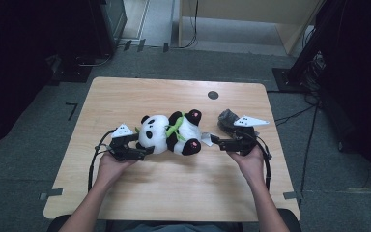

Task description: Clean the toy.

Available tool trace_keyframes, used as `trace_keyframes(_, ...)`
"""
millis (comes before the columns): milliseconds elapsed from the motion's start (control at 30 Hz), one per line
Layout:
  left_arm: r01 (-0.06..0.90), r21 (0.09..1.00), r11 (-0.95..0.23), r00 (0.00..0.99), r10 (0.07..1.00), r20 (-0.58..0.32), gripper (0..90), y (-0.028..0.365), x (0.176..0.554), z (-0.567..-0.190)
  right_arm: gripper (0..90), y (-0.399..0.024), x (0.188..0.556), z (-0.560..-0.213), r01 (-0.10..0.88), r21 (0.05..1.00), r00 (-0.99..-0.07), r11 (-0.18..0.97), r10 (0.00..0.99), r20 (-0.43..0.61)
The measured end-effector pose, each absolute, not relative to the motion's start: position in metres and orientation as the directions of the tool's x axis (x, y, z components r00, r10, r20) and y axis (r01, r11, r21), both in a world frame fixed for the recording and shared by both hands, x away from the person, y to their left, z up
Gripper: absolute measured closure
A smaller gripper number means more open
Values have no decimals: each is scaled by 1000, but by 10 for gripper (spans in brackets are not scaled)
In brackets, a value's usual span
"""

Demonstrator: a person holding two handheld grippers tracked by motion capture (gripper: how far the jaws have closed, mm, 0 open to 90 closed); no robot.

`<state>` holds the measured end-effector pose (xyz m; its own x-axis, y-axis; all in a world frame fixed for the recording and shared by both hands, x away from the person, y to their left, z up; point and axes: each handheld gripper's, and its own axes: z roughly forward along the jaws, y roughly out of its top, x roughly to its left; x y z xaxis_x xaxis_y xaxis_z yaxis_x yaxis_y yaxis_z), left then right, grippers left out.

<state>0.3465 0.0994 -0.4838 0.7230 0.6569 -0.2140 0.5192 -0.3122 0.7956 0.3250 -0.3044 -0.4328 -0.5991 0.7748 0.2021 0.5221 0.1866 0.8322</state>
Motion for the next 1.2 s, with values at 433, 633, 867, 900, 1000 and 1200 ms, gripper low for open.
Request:
trace_keyframes(433,517,794,-320,723,659,-206,114,96,350,-485,227,-268,308,-426,482,845,-678,233,710,191)
trace_keyframes(633,522,794,-311,719,662,-213,114,96,352,-486,185,-256,304,-428,464,850,-713,248,674,193)
trace_keyframes(867,529,792,-305,716,662,-223,127,97,355,-485,151,-244,317,-445,459,835,-740,304,650,170)
trace_keyframes(900,530,792,-302,716,660,-227,130,98,356,-485,152,-243,319,-446,457,833,-742,314,651,161)
trace_keyframes(1000,531,793,-299,715,660,-231,131,98,356,-485,151,-239,323,-452,440,833,-747,335,651,132)
trace_keyframes(1200,541,790,-290,711,659,-245,131,98,357,-485,152,-232,330,-460,409,843,-766,350,634,109)
